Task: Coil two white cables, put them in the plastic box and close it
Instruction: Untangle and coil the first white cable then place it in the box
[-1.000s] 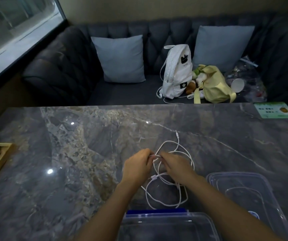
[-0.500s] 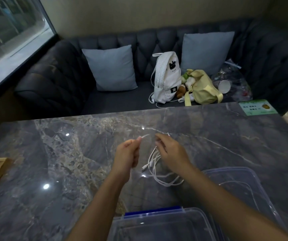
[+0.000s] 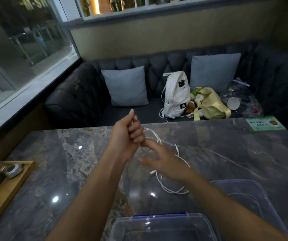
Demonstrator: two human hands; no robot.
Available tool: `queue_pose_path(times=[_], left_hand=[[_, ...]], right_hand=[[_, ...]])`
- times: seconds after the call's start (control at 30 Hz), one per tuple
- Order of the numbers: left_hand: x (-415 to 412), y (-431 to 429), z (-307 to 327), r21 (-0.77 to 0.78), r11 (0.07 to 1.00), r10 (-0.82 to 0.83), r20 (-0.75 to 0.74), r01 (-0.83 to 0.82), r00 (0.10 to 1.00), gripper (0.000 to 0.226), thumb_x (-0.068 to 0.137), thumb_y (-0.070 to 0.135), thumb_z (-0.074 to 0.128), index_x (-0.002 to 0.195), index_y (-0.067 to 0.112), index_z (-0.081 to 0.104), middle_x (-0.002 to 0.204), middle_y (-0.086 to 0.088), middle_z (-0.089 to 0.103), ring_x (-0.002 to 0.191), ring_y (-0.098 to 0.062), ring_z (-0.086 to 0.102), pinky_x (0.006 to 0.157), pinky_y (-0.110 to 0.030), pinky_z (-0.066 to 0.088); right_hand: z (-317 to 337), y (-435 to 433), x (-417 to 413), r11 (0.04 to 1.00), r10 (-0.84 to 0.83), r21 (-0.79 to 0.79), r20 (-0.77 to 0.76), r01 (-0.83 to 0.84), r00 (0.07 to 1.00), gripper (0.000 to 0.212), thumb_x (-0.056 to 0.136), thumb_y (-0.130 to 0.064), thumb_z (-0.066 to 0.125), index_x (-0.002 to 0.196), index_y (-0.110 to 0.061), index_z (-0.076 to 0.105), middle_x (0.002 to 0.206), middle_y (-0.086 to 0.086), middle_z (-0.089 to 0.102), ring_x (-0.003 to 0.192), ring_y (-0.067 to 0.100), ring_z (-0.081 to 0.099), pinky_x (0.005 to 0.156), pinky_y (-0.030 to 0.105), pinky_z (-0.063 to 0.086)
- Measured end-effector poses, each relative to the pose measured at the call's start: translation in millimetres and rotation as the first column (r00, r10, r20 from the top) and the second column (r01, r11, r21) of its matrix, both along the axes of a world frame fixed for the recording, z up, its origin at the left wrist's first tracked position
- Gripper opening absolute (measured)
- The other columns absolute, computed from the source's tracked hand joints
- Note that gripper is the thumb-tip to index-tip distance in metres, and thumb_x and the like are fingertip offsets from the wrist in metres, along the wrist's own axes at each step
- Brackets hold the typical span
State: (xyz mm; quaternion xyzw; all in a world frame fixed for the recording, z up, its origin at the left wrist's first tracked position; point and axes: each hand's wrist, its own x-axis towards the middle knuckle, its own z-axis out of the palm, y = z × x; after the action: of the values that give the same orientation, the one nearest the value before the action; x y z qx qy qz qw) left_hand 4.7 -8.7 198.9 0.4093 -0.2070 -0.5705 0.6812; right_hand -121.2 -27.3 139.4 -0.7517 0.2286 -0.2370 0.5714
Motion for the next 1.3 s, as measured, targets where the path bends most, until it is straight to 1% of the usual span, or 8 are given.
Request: queue_pose_path(times=[0.07,0.17,0.33,0.43,0.57,0.77,1.07,1.3], left_hand=[[-3.2,2.9,3.6,0.011,1.0,0.001,0.053,-0.002,0.999,0.029,0.095,0.022,0.04,0.069,0.013,0.051,0.041,0.007,0.041,0.035,-0.006,0.038,0.035,-0.017,0.032],[-0.6,9.3,4.2,0.067,0.996,0.031,0.424,-0.066,0.905,0.027,0.095,0.015,0.039,0.08,0.01,0.061,0.058,0.001,0.062,0.055,-0.01,0.057,0.05,-0.017,0.046],[3.1,26.1,-13.3,-0.033,0.967,0.147,0.881,-0.252,0.449,0.013,0.084,0.003,0.06,0.092,0.012,0.055,0.082,0.0,0.057,0.077,-0.014,0.054,0.064,-0.012,0.045],[0.3,31.4,-21.7,-0.047,0.967,0.134,0.93,-0.25,0.341,0.045,0.074,0.016,0.075,0.11,0.017,0.048,0.11,-0.004,0.047,0.098,-0.015,0.05,0.085,-0.025,0.044],[-6.4,35.0,-16.9,0.012,0.991,0.058,0.862,-0.135,0.504,0.006,0.087,0.012,0.06,0.09,0.008,0.062,0.086,-0.01,0.061,0.078,-0.017,0.056,0.066,-0.023,0.045],[-3.2,44.7,-16.2,-0.075,0.996,0.093,0.794,-0.055,0.601,0.016,0.088,0.007,0.058,0.071,0.006,0.059,0.038,0.008,0.046,0.037,-0.004,0.042,0.039,-0.019,0.041],[20.6,70.8,-11.1,-0.028,0.999,0.038,0.804,-0.026,0.593,0.029,0.083,0.012,0.064,0.057,0.015,0.054,0.036,0.01,0.037,0.035,-0.002,0.027,0.035,-0.015,0.022],[31.3,87.4,4.4,-0.065,0.989,-0.1,0.347,0.131,0.932,0.026,0.081,0.026,0.051,0.058,0.015,0.055,0.044,0.011,0.017,0.039,-0.004,0.011,0.038,-0.015,0.009]], right_hand=[[7.3,5.9,2.4,0.998,-0.056,0.047,0.088,0.052,0.995,0.014,0.087,-0.015,0.058,0.098,-0.007,0.06,0.087,0.008,0.065,0.085,0.015,0.063,0.08,0.026,0.049],[15.7,6.9,-4.4,0.979,-0.189,0.109,0.213,0.169,0.959,0.014,0.09,-0.008,0.052,0.084,-0.004,0.063,0.053,-0.007,0.053,0.05,0.001,0.05,0.053,0.014,0.044],[37.3,3.0,-28.6,0.983,-0.183,0.02,0.22,0.183,0.958,0.022,0.091,-0.006,0.049,0.084,-0.019,0.066,0.054,-0.002,0.044,0.045,0.0,0.043,0.048,0.012,0.038],[49.2,3.2,-41.3,0.992,-0.118,-0.009,0.257,0.124,0.959,0.026,0.091,-0.005,0.047,0.083,-0.021,0.066,0.055,-0.001,0.044,0.048,0.003,0.043,0.049,0.015,0.038],[56.9,-0.7,-57.7,0.987,-0.143,-0.026,0.279,0.157,0.949,0.022,0.091,-0.008,0.048,0.082,-0.017,0.066,0.056,0.001,0.046,0.047,0.004,0.044,0.048,0.015,0.04],[51.2,-12.1,-78.7,0.951,-0.281,-0.063,0.218,0.301,0.934,0.023,0.091,-0.01,0.052,0.077,-0.019,0.067,0.052,-0.008,0.047,0.045,0.002,0.042,0.044,0.015,0.037],[32.8,-18.3,-89.3,0.916,-0.376,-0.076,0.187,0.395,0.908,0.019,0.084,-0.009,0.062,0.071,-0.022,0.068,0.048,-0.009,0.056,0.047,-0.003,0.049,0.048,0.008,0.041],[22.2,-23.4,-82.3,0.933,-0.338,-0.092,0.104,0.348,0.935,0.011,0.083,-0.007,0.062,0.08,-0.017,0.067,0.061,-0.001,0.063,0.052,0.001,0.057,0.054,0.014,0.048]])
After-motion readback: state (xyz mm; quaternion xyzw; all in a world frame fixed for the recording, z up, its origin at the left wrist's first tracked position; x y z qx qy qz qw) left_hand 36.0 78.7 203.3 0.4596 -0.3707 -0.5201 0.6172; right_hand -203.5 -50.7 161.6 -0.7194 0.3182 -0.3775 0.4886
